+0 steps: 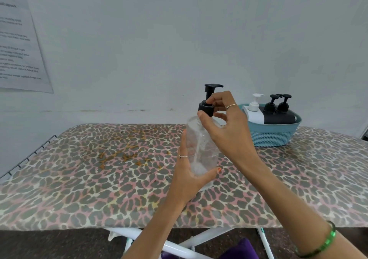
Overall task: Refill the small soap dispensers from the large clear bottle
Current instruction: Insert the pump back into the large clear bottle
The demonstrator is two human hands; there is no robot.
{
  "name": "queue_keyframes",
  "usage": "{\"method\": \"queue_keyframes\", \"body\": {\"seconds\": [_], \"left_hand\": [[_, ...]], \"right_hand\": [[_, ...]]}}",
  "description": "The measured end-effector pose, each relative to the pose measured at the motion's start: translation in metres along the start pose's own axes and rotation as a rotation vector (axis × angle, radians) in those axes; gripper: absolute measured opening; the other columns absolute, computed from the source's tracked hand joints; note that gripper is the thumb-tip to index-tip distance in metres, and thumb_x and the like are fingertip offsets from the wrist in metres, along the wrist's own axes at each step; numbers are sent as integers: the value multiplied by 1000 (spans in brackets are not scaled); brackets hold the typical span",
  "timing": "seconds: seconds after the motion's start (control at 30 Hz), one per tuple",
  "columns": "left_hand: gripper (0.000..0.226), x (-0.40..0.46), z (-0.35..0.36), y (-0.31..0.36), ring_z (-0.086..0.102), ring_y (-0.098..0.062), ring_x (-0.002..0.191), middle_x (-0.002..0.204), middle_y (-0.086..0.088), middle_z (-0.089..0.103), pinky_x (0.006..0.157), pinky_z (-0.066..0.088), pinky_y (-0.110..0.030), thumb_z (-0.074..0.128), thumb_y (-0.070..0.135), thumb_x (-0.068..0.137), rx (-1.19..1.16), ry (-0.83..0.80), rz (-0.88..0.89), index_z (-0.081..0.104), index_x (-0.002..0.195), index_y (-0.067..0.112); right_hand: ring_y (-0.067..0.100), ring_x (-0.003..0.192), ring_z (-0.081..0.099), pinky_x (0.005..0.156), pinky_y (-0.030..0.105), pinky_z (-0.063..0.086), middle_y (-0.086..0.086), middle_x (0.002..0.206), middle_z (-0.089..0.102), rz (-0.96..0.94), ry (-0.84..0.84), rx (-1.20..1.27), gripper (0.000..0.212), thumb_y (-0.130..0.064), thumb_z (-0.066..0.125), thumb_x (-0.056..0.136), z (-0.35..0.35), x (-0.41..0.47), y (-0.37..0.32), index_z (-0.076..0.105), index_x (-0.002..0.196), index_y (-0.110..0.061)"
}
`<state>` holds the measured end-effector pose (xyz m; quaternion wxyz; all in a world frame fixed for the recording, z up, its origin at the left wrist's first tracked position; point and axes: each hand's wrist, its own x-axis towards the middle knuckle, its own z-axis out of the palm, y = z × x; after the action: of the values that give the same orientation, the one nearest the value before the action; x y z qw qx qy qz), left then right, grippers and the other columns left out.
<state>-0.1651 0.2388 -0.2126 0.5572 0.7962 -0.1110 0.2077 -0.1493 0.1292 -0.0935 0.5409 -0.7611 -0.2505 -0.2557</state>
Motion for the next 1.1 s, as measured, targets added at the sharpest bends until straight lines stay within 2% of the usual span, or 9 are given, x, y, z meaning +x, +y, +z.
{"method": "queue_keyframes", "body": {"seconds": [0.1, 0.2, 0.47, 0.57, 0.67, 0.77, 0.87, 0.97, 1.1], "left_hand": [[112, 1, 0, 0, 16, 7, 139, 152, 27, 11, 113, 21, -19, 80, 42, 70, 3, 4, -10, -8, 136, 61], [113, 1, 0, 1, 17, 7, 139, 153, 23, 12, 114, 22, -22, 80, 41, 70, -3, 7, -17, -7, 139, 58], [110, 1, 0, 5, 25, 1, 138, 154, 16, 20, 114, 30, -37, 77, 47, 69, 2, 11, -24, -2, 144, 50], [111, 1, 0, 3, 22, 1, 139, 155, 16, 18, 115, 28, -38, 79, 44, 70, 8, 17, -25, -2, 146, 47], [112, 2, 0, 3, 21, 2, 139, 154, 18, 17, 115, 27, -35, 80, 44, 69, 13, 12, -20, -3, 144, 50], [114, 1, 0, 2, 19, 2, 140, 154, 20, 14, 116, 24, -31, 80, 44, 68, 27, 4, -15, -4, 144, 50], [114, 1, 0, -1, 10, 17, 135, 145, 38, 4, 109, 16, -8, 80, 44, 69, 33, -7, -3, -7, 141, 54], [114, 1, -1, -2, 8, 21, 132, 139, 46, -1, 103, 13, 0, 80, 42, 70, 32, 0, -4, -10, 139, 57], [114, 0, -1, -3, 6, 26, 129, 135, 50, -4, 100, 11, 4, 80, 42, 70, 58, 7, 1, -12, 135, 62]], "right_hand": [[0, 102, 60, 98, 26, 45, -13, 102, 65, 30, -13, 78, 20, -8, 56, 91, -3, -4, 0, 53, 101, -25], [4, 103, 63, 98, 33, 49, -9, 103, 67, 44, -36, 109, 23, -7, 56, 92, -4, -2, 1, 55, 100, -27], [-4, 90, 53, 86, 15, 44, -3, 105, 56, 48, 65, 43, 27, -13, 69, 84, 4, -3, -2, 56, 99, -32], [-2, 101, 56, 94, 23, 45, -7, 109, 60, 63, 64, 51, 21, -14, 63, 89, 5, -8, -1, 61, 104, -28], [2, 108, 59, 96, 27, 47, -10, 111, 66, 73, 96, 158, 29, -7, 52, 93, 0, -17, -1, 64, 110, -27], [1, 108, 59, 81, 11, 46, -6, 111, 66, 139, 145, 282, 29, -8, 52, 95, -8, -15, -2, 55, 118, -26], [-3, 117, 53, 96, 15, 44, -7, 124, 61, 214, -59, 244, 31, -20, 56, 95, -15, 0, 1, 50, 125, -26], [1, 116, 57, 101, 22, 42, -5, 120, 66, 196, -248, 248, 26, -13, 55, 95, -16, 12, -3, 58, 115, -31], [-1, 99, 64, 85, 10, 47, -10, 102, 70, 173, -232, 190, 17, -15, 65, 89, -18, 17, -3, 65, 101, -27]]}}
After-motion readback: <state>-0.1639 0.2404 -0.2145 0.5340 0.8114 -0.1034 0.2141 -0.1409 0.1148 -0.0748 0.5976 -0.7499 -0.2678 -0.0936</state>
